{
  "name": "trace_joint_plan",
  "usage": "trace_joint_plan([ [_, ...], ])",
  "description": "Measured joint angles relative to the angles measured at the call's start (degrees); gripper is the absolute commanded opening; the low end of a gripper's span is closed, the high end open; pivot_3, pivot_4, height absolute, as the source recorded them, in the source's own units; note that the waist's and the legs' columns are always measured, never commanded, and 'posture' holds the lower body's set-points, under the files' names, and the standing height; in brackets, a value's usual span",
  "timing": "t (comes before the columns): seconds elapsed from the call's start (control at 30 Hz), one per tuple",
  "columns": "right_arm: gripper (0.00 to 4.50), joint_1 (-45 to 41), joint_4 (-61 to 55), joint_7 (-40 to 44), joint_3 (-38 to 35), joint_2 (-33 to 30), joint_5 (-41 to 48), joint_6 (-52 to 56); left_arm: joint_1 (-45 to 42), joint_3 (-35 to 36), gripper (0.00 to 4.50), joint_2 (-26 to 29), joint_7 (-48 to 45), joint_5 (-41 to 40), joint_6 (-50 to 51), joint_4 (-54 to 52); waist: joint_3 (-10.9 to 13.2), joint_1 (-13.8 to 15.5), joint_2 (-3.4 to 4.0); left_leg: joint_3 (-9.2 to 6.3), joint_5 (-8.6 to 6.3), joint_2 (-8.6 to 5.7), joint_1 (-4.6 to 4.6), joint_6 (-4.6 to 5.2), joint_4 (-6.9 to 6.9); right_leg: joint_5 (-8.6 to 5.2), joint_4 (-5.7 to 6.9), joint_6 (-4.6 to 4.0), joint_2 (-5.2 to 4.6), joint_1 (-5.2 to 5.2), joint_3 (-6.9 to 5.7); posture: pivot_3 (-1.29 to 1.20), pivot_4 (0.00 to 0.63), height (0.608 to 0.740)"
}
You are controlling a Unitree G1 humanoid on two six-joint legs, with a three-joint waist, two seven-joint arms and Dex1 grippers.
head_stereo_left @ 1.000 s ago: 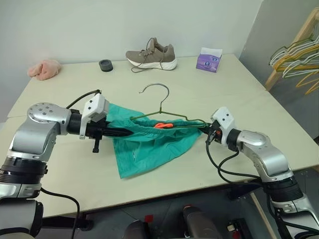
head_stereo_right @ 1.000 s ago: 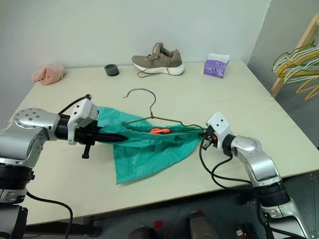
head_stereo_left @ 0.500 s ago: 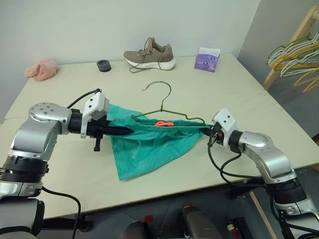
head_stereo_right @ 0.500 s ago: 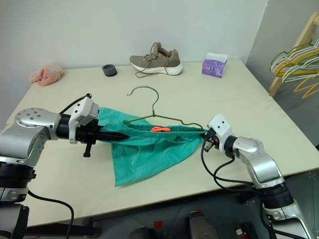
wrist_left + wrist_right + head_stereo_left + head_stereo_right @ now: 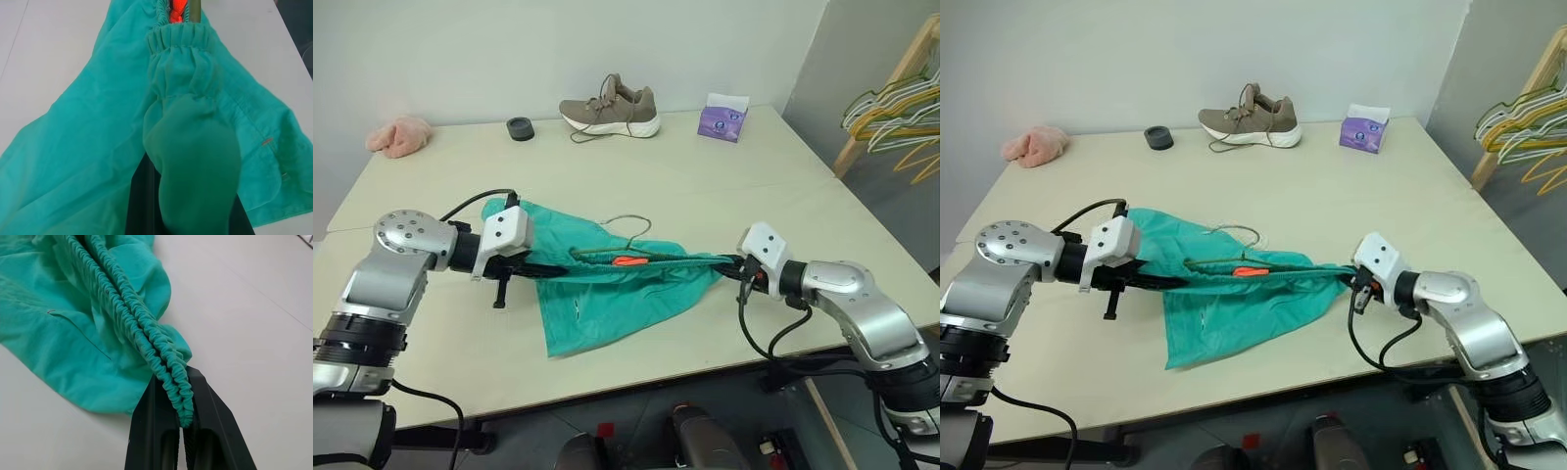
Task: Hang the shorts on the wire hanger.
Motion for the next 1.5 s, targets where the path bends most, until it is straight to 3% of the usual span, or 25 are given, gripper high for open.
trace_joint_plan([
  [0.17,0.05,0.34,-1.37,0.93,0.60,-1.38,-0.15,0.35,-0.01,-0.17,0.00,0.00,1.52,0.96,-0.92,0.44,0.00,-0.01,0.00,0.01,0.00,0.00,0.01,0.00,0.00,0.00,0.01,0.01,0.00,0.00,0.02,-0.20,0.098,0.740],
  [0.33,0.05,-5.84,-2.51,1.36,2.88,-0.49,-0.55,2.77,0.12,-0.24,0.00,-0.64,2.50,1.22,1.41,-0.47,0.00,-0.35,0.00,-0.02,0.00,0.03,0.00,0.00,-0.01,-0.01,0.00,0.01,0.03,-0.01,-0.02,-0.21,0.094,0.740],
  [0.47,1.15,-6.89,-2.73,2.73,4.75,-0.92,-1.69,2.41,1.49,-0.99,0.00,-0.87,2.33,2.05,1.42,-1.24,0.00,-0.36,0.00,0.00,0.00,0.00,-0.02,0.00,-0.01,0.00,-0.03,0.00,0.00,-0.01,-0.01,-0.21,0.092,0.740],
  [0.77,4.29,-7.48,-8.08,6.62,6.86,-4.07,-3.07,2.68,2.42,-1.51,0.00,-3.89,3.06,3.09,1.40,-2.65,-0.01,-0.31,-0.02,-0.01,0.00,-0.01,-0.02,0.00,0.01,0.00,-0.03,0.00,-0.03,0.00,-0.02,-0.22,0.093,0.740],
  [1.03,4.29,-7.21,-2.00,5.79,9.43,-4.29,-9.31,1.26,2.41,-1.51,0.00,-4.80,3.56,3.32,1.68,-2.77,-0.02,-0.43,-0.03,0.00,0.00,0.00,-0.01,0.00,0.01,0.00,-0.02,0.00,-0.02,0.00,-0.01,-0.23,0.090,0.740],
  [1.27,4.29,-12.84,12.51,6.92,14.87,2.80,-14.27,-8.51,2.13,-1.51,0.00,-5.34,3.47,3.27,2.06,-2.91,-0.02,-0.61,-0.03,-0.01,0.00,0.00,-0.02,0.00,0.00,0.01,-0.02,-0.01,0.01,-0.02,0.00,-0.21,0.082,0.740],
  [1.37,3.69,-16.85,18.15,8.66,16.63,5.29,-15.91,-11.57,2.09,-1.51,0.00,-5.40,3.43,3.26,2.60,-3.34,-0.02,-0.61,-0.03,-0.01,0.00,-0.01,-0.01,0.00,0.02,0.01,-0.01,-0.02,0.00,-0.01,0.01,-0.20,0.081,0.740],
  [1.5,2.33,-19.69,22.68,11.88,17.38,6.54,-16.68,-13.52,2.10,-1.51,0.00,-5.41,3.44,3.21,2.92,-3.60,-0.02,-0.44,-0.03,-0.02,0.00,-0.01,-0.02,0.00,0.03,0.02,-0.01,-0.02,-0.02,0.00,-0.03,-0.20,0.080,0.740],
])
